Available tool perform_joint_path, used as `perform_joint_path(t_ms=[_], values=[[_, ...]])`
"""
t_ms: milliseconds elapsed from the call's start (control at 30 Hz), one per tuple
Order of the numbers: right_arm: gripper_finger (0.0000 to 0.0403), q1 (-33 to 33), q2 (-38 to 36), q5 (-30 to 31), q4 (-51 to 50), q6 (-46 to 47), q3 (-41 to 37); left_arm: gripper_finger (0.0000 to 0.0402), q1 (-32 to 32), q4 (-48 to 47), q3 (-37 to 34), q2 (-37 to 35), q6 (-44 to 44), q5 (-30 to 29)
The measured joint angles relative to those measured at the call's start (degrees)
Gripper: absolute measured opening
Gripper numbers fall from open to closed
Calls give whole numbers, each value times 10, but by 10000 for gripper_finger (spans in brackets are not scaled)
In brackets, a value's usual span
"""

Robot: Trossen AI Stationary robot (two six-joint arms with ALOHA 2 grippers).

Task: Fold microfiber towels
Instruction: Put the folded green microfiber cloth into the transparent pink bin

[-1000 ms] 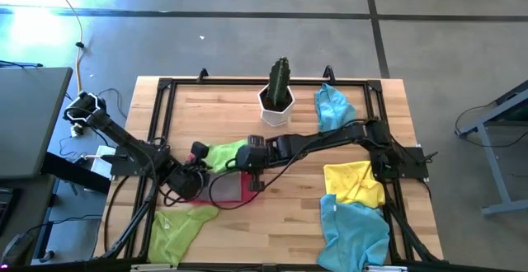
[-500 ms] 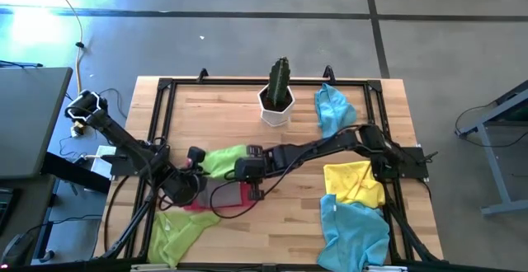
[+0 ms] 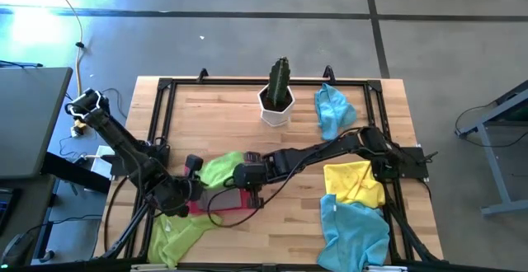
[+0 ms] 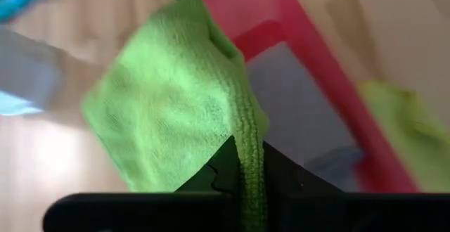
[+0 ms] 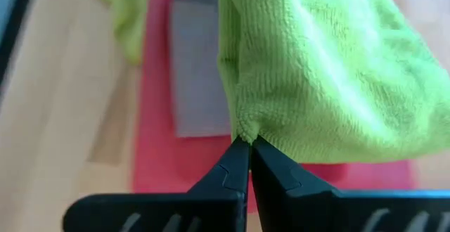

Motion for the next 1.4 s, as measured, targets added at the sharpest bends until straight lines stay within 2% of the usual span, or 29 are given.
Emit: perform_joint_path(t_ms=[100,200,400,533,700,833,1200,1267,1333,1400], values=[[0,8,0,-27,-8,18,0,19,-12,5,0,24,-33,30],[0,15,0,-29,-8,27,-1,19,-21,8,0,65,-56,56],[3,23,0,-33,0,27,-7,19,-24,52,7,145,-73,69],[39,23,0,-38,-6,35,-7,22,-25,53,33,176,-93,78],[113,24,0,-66,-14,22,-7,38,-25,46,62,183,-122,107],[150,24,0,-69,-34,23,3,62,-25,21,75,182,-135,106],[158,26,0,-68,-93,23,29,125,-12,-87,80,181,-235,97],[158,26,0,-69,-114,25,29,132,-12,-86,82,181,-297,123],[158,26,0,-74,-138,26,29,137,-12,-84,92,181,-361,177],[158,26,0,-74,-158,24,29,140,-12,-82,100,181,-380,204]])
